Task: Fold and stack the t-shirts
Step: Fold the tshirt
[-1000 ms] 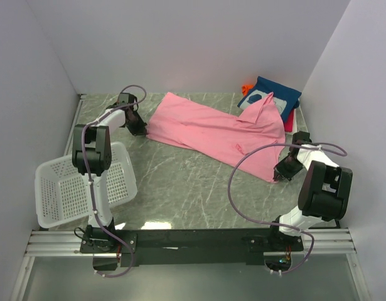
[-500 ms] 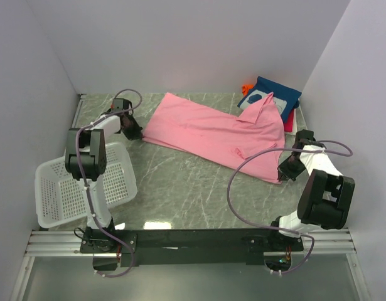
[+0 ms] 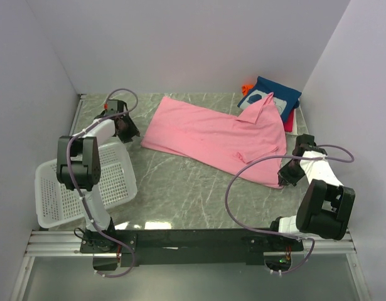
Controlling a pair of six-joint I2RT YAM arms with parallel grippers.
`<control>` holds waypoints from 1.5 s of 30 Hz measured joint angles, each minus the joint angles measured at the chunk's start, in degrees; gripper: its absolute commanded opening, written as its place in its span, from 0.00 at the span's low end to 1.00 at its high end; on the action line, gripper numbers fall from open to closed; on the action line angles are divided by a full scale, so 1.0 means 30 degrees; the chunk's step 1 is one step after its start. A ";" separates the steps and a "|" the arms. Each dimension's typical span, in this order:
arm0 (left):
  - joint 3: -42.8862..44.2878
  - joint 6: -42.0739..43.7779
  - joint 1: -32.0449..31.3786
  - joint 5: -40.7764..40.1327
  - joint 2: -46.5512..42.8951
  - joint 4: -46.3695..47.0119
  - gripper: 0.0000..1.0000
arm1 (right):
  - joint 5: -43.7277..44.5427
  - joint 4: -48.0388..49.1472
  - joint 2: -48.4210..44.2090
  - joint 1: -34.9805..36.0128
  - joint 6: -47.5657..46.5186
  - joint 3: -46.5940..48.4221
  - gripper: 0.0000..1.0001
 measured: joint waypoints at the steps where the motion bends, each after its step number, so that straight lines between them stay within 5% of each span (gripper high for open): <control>1: -0.0117 0.0044 0.0051 -0.0036 -0.0321 0.0080 0.49 | -0.0007 0.0007 -0.0015 -0.0015 0.0000 -0.0058 0.00; 30: 0.1668 0.1217 -0.2076 -0.1559 0.1792 -0.0554 0.43 | -0.0015 -0.0022 -0.0189 -0.0015 -0.0022 -0.0240 0.00; 40: 0.1821 0.1122 -0.2382 -0.2091 0.1916 -0.0670 0.06 | -0.0015 0.0000 -0.0182 -0.0015 -0.0029 -0.0240 0.00; 45: 0.1821 0.1071 -0.2404 -0.2106 0.1916 -0.0670 0.00 | -0.0015 0.0007 -0.0182 -0.0015 -0.0124 -0.0240 0.00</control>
